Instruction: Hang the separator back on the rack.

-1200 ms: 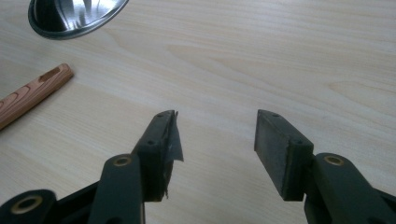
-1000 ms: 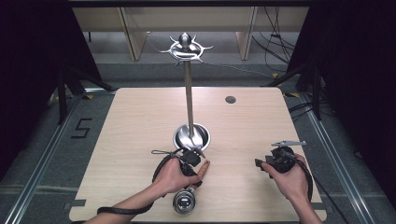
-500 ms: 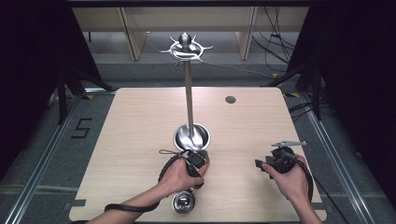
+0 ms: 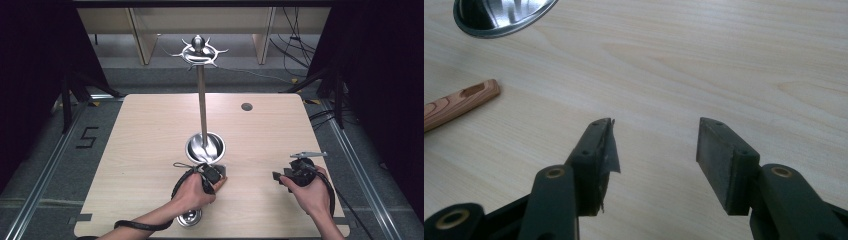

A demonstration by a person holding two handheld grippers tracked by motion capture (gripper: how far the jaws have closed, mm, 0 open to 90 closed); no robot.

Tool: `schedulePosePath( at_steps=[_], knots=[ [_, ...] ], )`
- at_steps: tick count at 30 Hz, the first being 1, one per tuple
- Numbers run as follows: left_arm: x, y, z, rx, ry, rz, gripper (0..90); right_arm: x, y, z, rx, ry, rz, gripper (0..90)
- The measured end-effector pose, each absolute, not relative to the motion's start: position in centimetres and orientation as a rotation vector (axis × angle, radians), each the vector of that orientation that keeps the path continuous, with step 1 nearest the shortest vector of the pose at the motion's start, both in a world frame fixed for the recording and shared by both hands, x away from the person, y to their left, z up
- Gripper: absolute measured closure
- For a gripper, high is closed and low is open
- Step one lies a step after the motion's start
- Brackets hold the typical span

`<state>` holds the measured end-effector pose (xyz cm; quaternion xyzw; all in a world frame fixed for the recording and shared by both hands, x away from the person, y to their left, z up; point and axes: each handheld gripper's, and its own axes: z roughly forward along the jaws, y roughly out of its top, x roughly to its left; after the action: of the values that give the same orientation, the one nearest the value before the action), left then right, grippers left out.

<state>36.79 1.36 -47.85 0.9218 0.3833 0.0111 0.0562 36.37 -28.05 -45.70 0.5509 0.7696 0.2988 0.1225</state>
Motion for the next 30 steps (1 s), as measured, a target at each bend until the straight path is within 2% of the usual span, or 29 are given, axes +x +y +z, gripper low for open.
schedulePosePath(
  at_steps=[10,11,14,22,24,25,30],
  knots=[
    [36.7,2.0,-47.7,2.802,1.097,0.004,67.8,36.4,-28.1,-45.7,1.590,2.241,0.885,49.1],
    [36.5,2.0,-47.7,2.767,1.129,-0.009,67.8,36.4,-28.1,-45.7,1.589,2.235,0.891,49.2],
    [36.5,2.4,-47.4,2.769,1.066,-0.002,67.9,36.5,-28.3,-45.8,1.583,2.244,0.896,49.2],
    [36.2,4.0,-45.9,2.641,1.020,0.030,67.9,36.4,-28.3,-45.6,1.599,2.220,0.892,49.2],
    [36.0,4.7,-45.4,2.587,1.017,0.039,67.9,36.2,-28.1,-45.3,1.641,2.205,0.934,49.3],
    [35.8,5.1,-45.0,2.509,1.036,0.068,67.9,36.3,-28.3,-45.3,1.604,2.199,0.945,49.4],
    [35.3,6.5,-43.9,2.408,1.022,0.106,67.9,36.3,-28.4,-45.3,1.602,2.190,0.897,49.4]
  ],
)
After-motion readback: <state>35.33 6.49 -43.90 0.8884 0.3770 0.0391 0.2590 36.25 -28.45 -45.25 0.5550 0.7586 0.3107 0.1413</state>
